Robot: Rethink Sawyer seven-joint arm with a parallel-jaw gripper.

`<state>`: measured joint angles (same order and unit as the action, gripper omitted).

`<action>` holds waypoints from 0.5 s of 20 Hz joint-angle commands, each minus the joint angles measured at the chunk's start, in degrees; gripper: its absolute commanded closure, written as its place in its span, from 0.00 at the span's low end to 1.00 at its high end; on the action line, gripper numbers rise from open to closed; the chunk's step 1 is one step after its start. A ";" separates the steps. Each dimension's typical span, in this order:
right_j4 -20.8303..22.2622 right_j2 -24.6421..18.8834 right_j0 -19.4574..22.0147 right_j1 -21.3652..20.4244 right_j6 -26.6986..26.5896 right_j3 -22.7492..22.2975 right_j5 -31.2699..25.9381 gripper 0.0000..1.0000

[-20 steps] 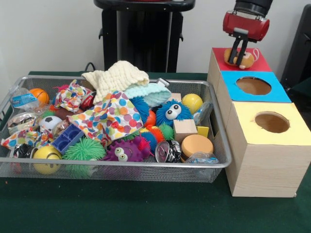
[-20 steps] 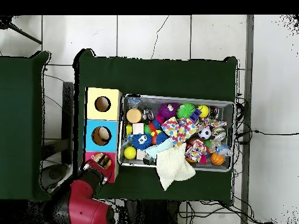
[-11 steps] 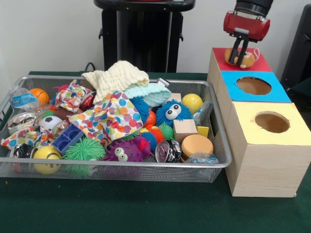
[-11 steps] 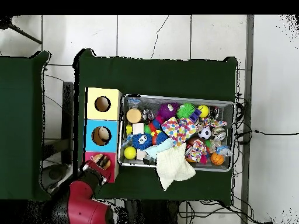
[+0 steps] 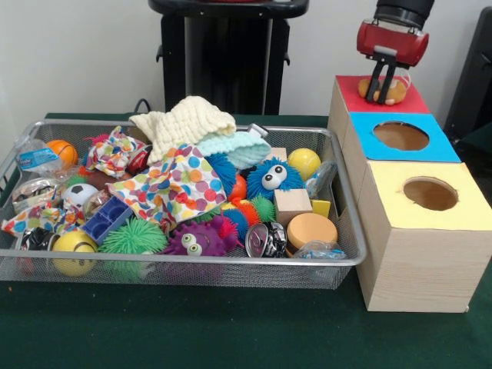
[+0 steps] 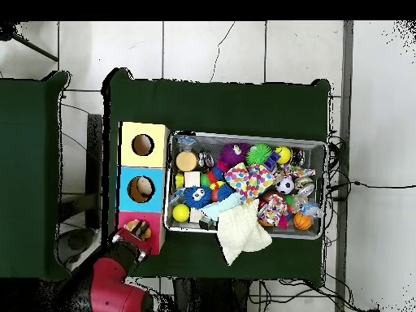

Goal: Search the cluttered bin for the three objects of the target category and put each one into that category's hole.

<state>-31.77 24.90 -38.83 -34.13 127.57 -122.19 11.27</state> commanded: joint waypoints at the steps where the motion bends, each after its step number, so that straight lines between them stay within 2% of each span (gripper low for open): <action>1: -1.99 -9.14 -0.54 4.43 15.44 -3.75 0.82 1.00; 10: -1.89 -10.50 -0.31 5.56 16.32 -4.64 4.70 1.00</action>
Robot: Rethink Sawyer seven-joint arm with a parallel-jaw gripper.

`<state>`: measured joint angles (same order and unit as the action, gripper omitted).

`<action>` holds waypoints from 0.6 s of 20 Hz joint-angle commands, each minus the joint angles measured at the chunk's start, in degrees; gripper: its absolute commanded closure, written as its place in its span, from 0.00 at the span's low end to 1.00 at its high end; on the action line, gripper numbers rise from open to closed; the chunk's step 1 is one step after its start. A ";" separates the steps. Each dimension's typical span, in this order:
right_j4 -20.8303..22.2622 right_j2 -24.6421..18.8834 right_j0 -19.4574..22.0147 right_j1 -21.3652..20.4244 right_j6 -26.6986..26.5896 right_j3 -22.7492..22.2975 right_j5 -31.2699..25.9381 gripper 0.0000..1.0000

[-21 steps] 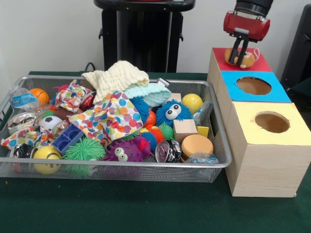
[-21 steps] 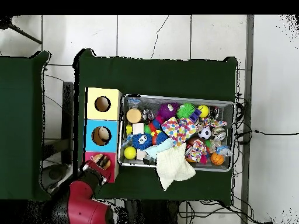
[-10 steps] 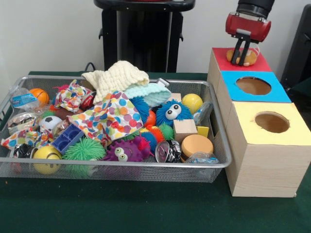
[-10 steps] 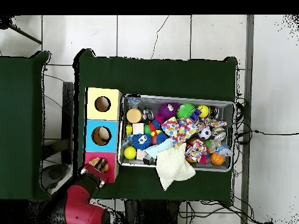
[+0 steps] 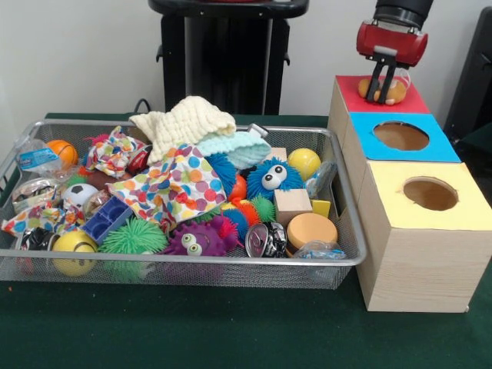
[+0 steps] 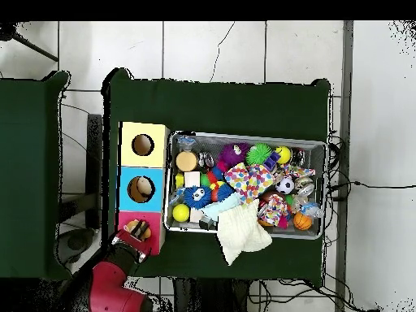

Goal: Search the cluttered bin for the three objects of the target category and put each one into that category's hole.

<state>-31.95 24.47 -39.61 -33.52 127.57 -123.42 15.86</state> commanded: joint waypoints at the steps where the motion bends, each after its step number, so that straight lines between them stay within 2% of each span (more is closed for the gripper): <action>1: -1.80 -10.12 0.39 5.03 16.32 -3.48 0.34 1.00; 12: -5.67 -12.23 -1.81 5.29 17.98 -5.03 0.31 1.00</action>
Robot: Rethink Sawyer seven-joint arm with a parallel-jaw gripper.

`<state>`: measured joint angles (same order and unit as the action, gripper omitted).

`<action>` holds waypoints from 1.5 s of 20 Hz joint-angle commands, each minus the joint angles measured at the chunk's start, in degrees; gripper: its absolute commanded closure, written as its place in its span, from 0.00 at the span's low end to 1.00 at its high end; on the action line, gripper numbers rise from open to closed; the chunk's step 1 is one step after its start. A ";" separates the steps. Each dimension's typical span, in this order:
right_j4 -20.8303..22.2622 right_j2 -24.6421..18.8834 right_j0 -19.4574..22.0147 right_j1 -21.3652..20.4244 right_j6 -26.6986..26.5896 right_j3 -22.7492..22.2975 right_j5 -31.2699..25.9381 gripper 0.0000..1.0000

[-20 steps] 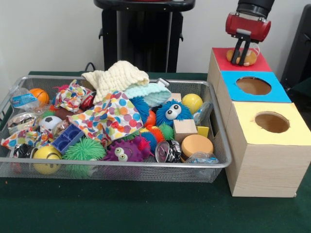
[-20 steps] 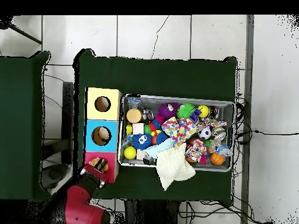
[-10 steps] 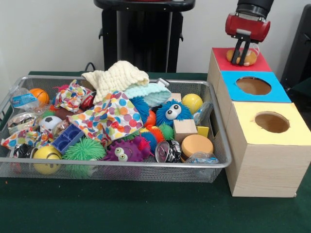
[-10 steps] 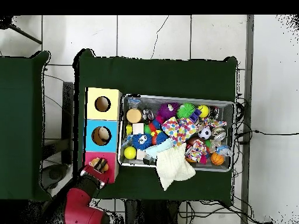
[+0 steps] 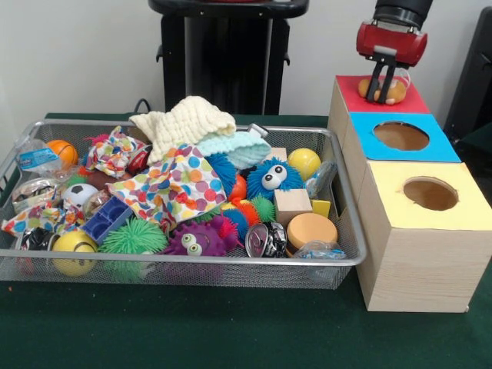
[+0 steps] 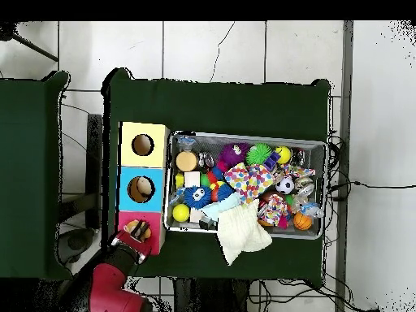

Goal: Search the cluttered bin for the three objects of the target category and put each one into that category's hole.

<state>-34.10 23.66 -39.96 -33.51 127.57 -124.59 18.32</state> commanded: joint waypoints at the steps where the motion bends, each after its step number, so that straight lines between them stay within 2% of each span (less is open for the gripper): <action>1: -4.06 -11.41 -1.85 5.43 17.92 -3.87 -2.27 1.00; 13: -12.26 -12.11 -5.66 6.58 18.11 -4.43 -4.34 1.00; 30: -14.35 -13.19 -6.70 7.81 17.03 -4.85 0.55 1.00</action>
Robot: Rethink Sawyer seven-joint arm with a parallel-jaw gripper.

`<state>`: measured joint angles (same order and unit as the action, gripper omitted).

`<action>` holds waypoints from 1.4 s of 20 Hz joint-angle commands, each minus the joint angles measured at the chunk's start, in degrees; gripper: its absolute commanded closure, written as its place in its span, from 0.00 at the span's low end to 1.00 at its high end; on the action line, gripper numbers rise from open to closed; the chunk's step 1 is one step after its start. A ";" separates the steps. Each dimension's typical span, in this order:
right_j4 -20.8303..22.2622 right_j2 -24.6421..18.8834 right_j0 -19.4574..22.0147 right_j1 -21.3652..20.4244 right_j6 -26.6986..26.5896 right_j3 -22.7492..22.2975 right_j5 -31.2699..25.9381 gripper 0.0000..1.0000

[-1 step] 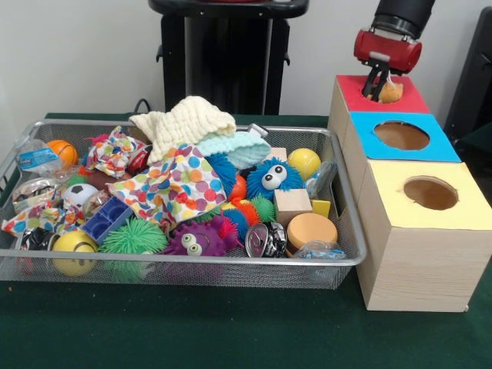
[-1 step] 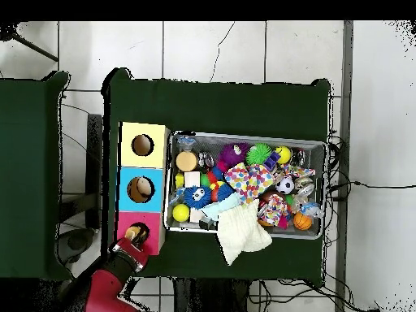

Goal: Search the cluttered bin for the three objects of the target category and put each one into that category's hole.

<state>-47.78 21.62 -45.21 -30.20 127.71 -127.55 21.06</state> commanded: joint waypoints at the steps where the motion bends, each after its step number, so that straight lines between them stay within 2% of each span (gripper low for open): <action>1: -0.62 -11.30 -1.44 4.58 17.05 -1.93 -1.77 1.00; 6: -2.79 -13.87 -2.06 6.34 21.59 -2.41 1.01 1.00; 11: -4.71 -15.52 -3.87 9.04 21.00 -1.93 2.53 1.00; 21: -3.59 -19.55 -1.73 11.01 24.05 -2.38 5.14 1.00; 25: -6.22 -19.55 -3.54 12.43 22.85 -1.73 5.96 1.00; 28: -6.21 -20.16 -3.26 12.94 24.99 -1.79 7.51 1.00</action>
<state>-53.99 17.85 -47.53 -26.00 133.28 -129.21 36.07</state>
